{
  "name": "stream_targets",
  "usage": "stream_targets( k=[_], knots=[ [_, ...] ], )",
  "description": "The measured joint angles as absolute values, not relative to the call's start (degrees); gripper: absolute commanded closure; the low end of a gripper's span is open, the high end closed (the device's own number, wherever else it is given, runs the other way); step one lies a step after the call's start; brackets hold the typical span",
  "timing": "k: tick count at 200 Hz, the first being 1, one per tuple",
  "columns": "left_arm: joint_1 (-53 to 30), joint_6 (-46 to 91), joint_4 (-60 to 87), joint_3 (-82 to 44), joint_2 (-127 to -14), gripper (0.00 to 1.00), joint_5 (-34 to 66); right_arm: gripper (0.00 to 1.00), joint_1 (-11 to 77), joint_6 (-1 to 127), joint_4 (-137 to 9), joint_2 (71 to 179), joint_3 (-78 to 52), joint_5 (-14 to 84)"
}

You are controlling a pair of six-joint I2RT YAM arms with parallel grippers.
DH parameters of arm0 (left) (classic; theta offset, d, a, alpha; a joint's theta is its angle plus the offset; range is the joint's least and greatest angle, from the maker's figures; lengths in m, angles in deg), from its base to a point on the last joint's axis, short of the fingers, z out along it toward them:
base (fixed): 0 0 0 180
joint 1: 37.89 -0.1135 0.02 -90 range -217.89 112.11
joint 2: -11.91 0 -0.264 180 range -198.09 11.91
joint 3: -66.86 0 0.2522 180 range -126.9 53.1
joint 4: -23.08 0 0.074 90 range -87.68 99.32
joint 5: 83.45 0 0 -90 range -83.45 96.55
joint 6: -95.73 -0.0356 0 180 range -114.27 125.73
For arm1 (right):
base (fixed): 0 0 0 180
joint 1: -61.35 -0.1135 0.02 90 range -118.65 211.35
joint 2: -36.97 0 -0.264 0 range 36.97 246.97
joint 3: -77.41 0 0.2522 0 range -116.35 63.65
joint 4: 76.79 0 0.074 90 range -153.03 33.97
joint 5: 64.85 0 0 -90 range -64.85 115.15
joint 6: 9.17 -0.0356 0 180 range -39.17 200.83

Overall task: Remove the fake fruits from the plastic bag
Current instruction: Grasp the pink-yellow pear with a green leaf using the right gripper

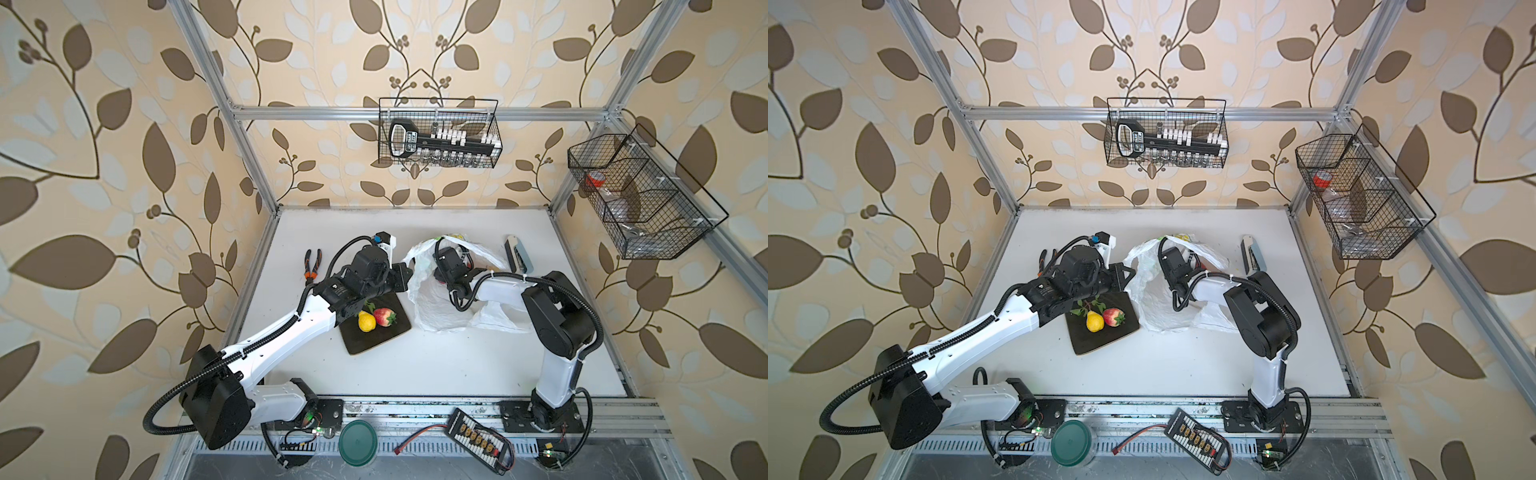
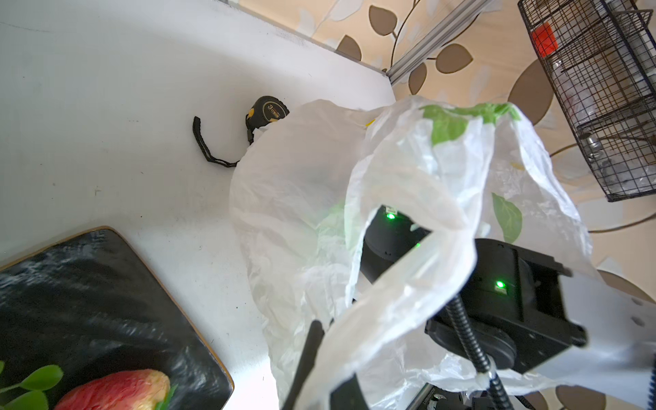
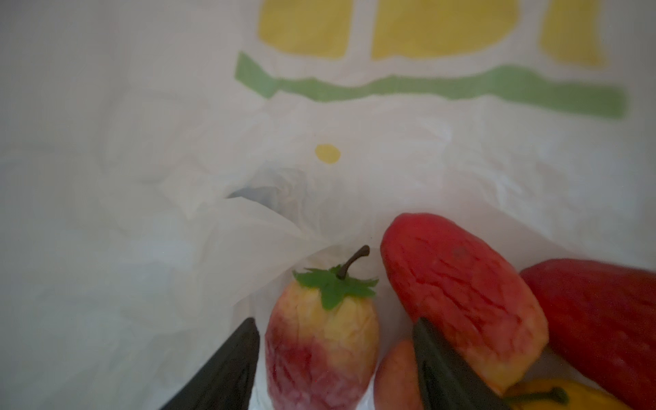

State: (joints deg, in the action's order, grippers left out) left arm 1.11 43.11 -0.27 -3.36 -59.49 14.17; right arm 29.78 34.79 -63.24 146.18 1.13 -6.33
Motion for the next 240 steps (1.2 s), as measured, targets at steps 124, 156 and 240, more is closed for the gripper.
stream_targets(
  k=[124,156,240],
  knots=[
    [1.9,43.1,0.1,-3.4,-59.8,1.0,14.1,0.38,31.0,38.8,-62.2,151.1,-2.3,-1.1],
    [1.9,43.1,0.1,-3.4,-59.8,1.0,14.0,0.46,31.0,39.8,-62.1,150.9,-2.3,0.0],
    [1.9,43.3,0.2,-3.4,-59.8,1.0,11.9,0.5,30.3,41.9,-63.2,137.8,5.4,5.4]
  ],
)
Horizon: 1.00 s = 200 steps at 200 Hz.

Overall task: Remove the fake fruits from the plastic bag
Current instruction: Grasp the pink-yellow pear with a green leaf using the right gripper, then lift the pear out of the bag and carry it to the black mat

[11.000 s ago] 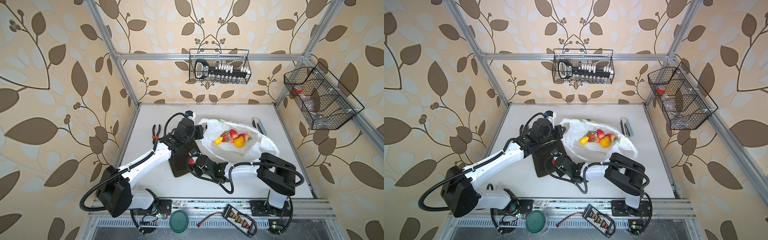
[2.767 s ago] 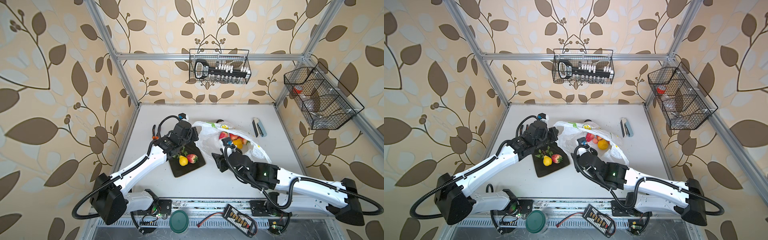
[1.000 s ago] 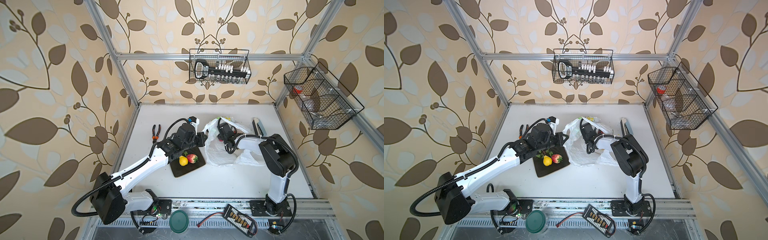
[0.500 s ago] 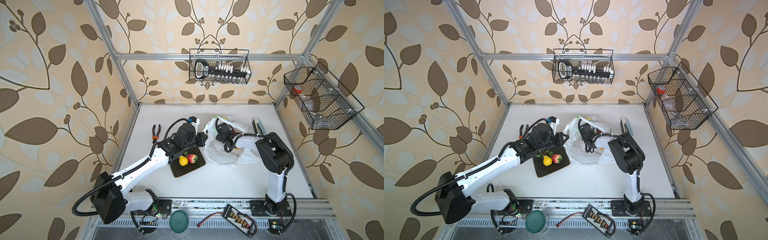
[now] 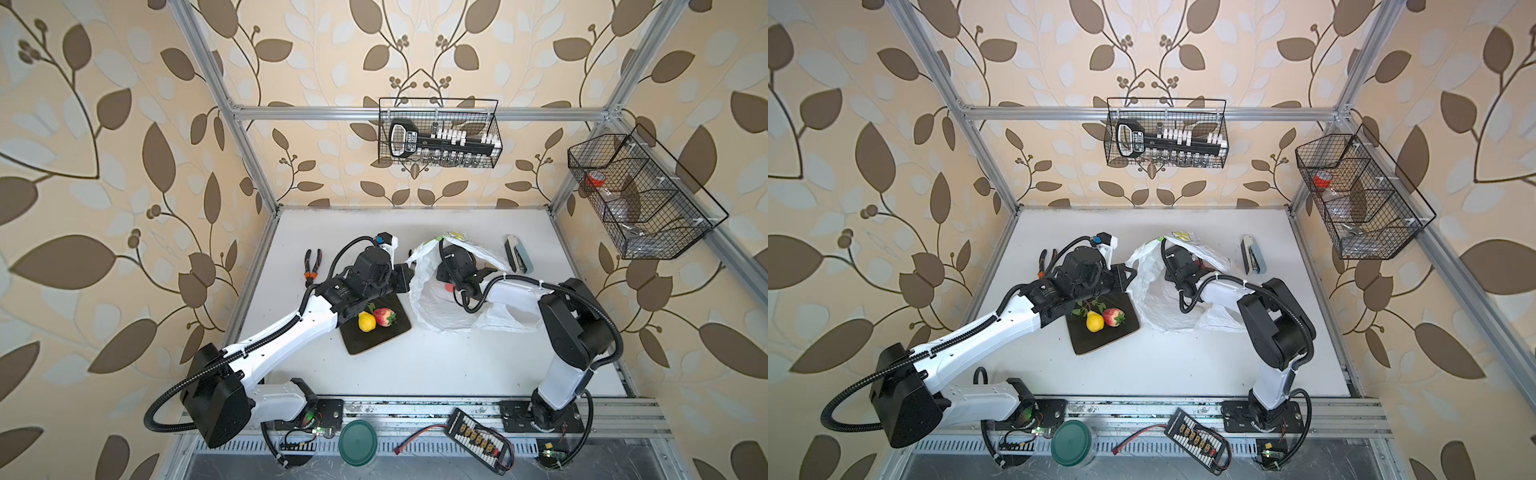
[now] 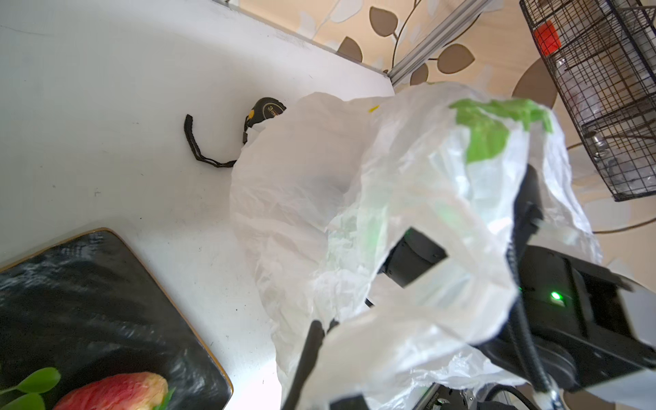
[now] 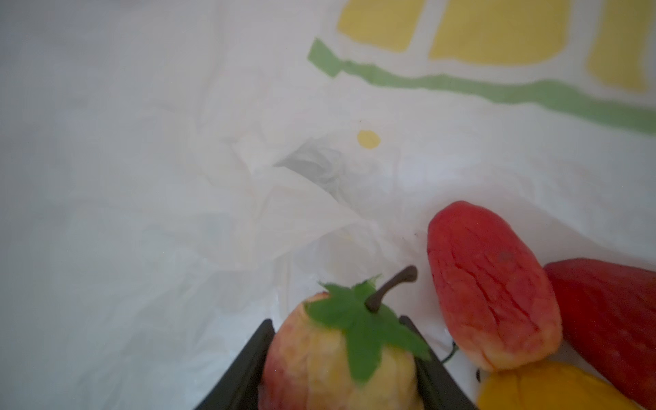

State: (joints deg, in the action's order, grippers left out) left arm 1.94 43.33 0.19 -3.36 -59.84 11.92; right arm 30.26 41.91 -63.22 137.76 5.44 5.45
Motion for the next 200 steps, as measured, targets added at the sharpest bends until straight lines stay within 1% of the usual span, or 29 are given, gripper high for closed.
stream_targets(
  k=[42,111,150,200],
  knots=[
    [1.9,43.7,0.2,-3.4,-59.8,1.0,9.2,0.51,27.9,42.6,-61.9,130.4,11.6,11.4],
    [1.8,44.1,0.5,-3.4,-59.8,1.0,7.4,0.51,23.7,44.0,-54.7,119.5,16.7,21.2],
    [1.4,44.8,0.6,-3.4,-60.3,1.0,7.4,0.51,21.4,45.6,-51.2,112.1,19.8,22.1],
    [-0.1,45.1,0.7,-3.4,-61.6,1.0,7.6,0.51,16.2,51.2,-51.3,99.0,20.8,19.5]
  ],
)
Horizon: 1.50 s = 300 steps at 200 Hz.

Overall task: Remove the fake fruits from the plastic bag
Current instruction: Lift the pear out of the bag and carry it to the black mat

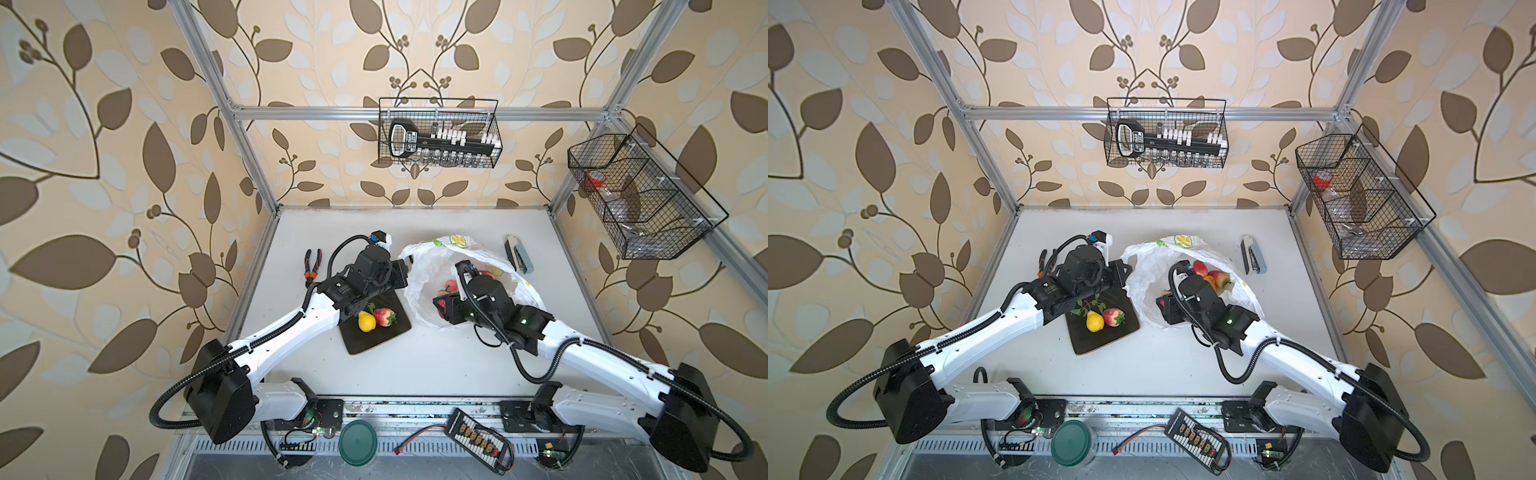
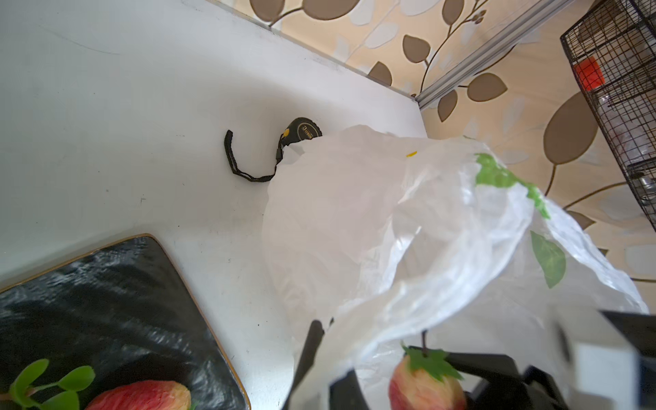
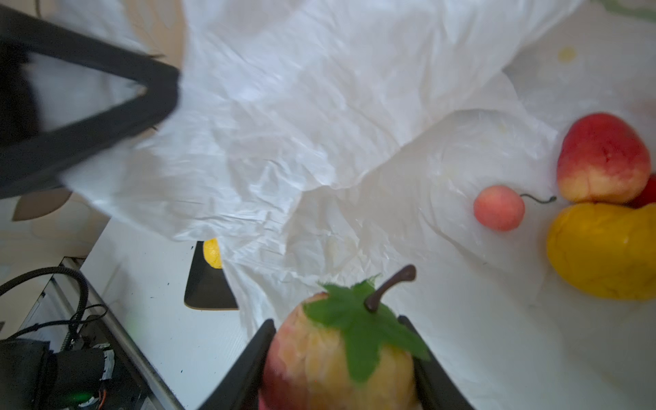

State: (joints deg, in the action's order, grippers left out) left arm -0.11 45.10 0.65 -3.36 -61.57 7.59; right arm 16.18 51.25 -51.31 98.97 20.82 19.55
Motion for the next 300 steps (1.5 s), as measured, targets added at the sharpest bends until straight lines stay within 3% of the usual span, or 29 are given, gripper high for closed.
stream_targets(
  k=[56,97,149,199,300],
  knots=[
    [-3.1,45.2,1.0,-3.4,-61.8,1.0,9.0,0.51,4.5,58.4,-52.2,92.1,21.3,15.6],
    [-4.6,45.1,1.0,-3.4,-62.7,1.0,10.8,0.51,-4.6,62.9,-53.7,93.8,21.3,13.3],
    [-5.4,45.0,0.8,-3.4,-63.2,1.0,12.2,0.5,-12.1,69.0,-60.0,111.2,19.3,11.9],
    [-5.7,43.7,-0.9,-4.5,-63.2,1.0,12.6,0.49,-12.2,72.9,-68.9,128.6,10.9,12.5],
    [-6.1,39.1,-5.8,-6.4,-63.1,1.0,12.6,0.47,-8.1,82.4,-75.1,150.9,-5.6,14.0]
  ],
)
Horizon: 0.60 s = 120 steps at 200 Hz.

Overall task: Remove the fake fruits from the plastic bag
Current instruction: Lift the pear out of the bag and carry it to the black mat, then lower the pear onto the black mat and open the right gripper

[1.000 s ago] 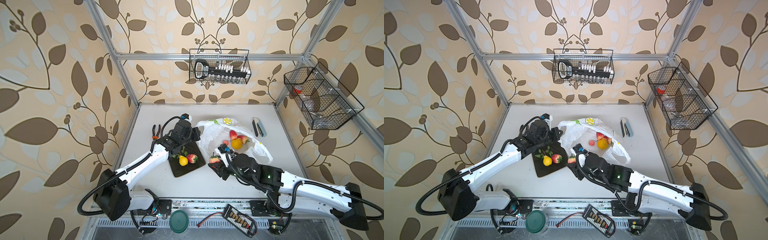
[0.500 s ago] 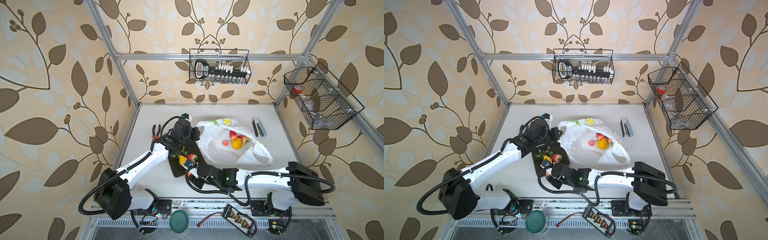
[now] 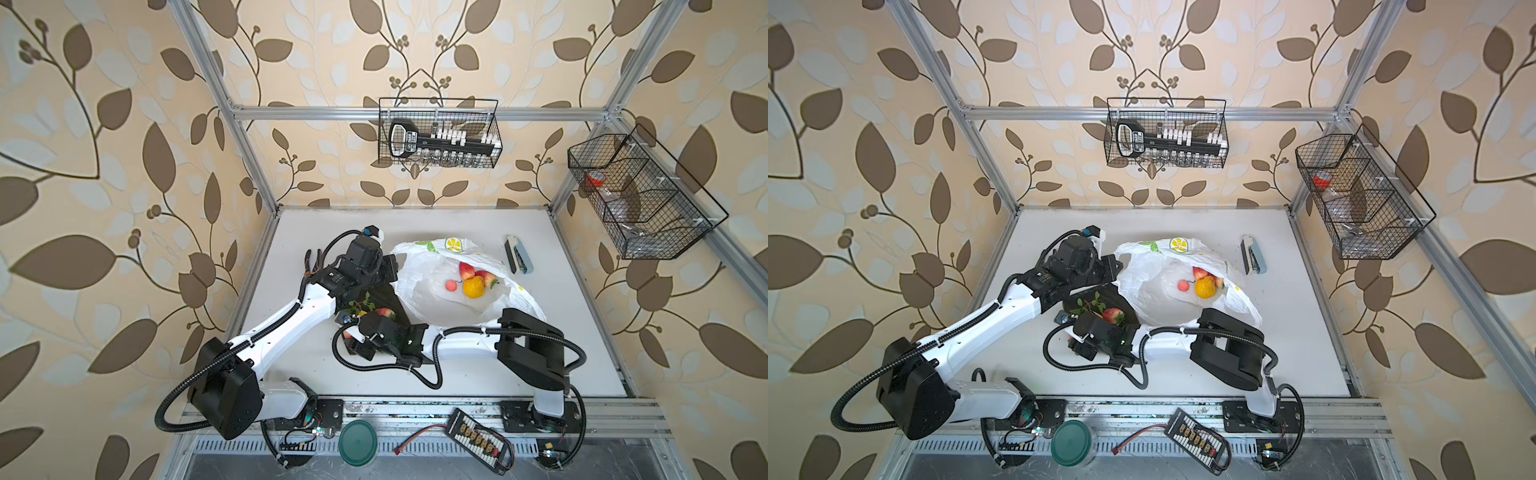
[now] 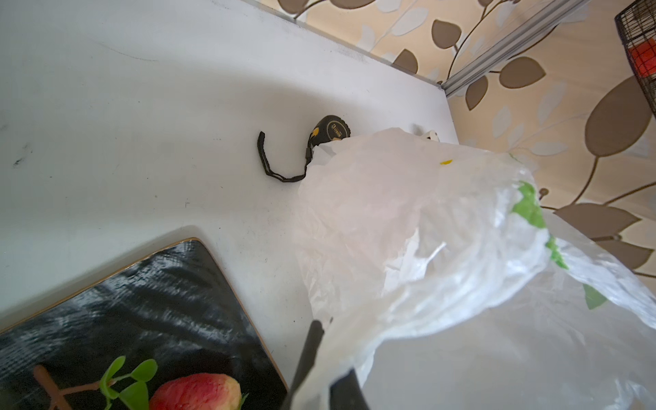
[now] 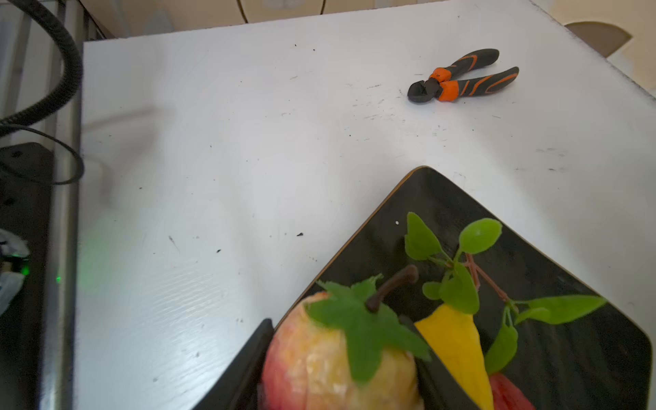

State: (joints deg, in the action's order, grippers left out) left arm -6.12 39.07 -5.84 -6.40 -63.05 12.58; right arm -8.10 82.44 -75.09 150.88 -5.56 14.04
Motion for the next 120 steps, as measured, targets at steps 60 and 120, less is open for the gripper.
stream_targets(
  k=[60,120],
  knots=[
    [-6.1,37.7,-6.9,-6.4,-63.0,1.0,12.5,0.36,-7.8,84.6,-74.7,155.8,-7.7,11.6],
    [-6.1,37.4,-6.9,-6.4,-62.7,1.0,12.3,0.2,-7.9,85.5,-75.5,155.8,-7.4,10.4]
  ],
)
